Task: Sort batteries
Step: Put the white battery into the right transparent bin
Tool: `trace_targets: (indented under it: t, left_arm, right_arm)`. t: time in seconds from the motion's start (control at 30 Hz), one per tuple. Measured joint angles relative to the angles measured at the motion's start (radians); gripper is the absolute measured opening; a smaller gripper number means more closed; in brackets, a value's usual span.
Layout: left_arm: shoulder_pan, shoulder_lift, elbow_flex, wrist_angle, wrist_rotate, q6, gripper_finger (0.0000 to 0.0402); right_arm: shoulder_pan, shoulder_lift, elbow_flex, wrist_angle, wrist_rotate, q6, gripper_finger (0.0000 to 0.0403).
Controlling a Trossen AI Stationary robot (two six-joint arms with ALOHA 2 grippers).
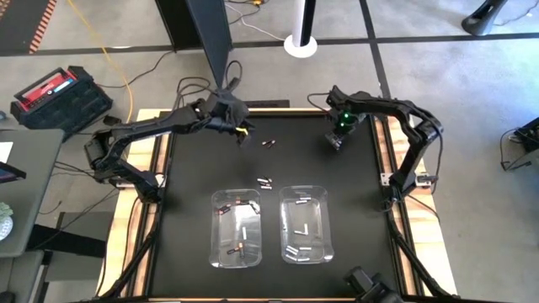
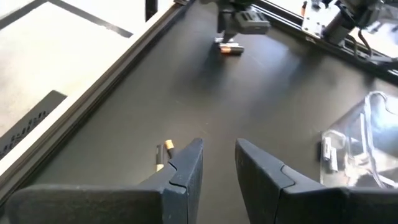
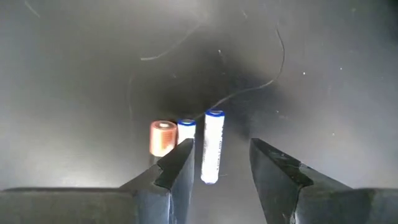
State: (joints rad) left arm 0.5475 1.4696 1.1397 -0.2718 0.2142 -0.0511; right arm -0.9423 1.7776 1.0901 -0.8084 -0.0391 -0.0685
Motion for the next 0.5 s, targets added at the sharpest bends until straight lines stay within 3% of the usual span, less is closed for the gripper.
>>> trace_targets:
  t: [0.5]
  left_arm:
    - [-0.043, 0.0, 0.0, 0.0, 0.004, 0.039, 0.0091]
  right_arm:
    - [-0.002, 0.011, 0.0, 0.008, 0.009, -0.009, 0.0172]
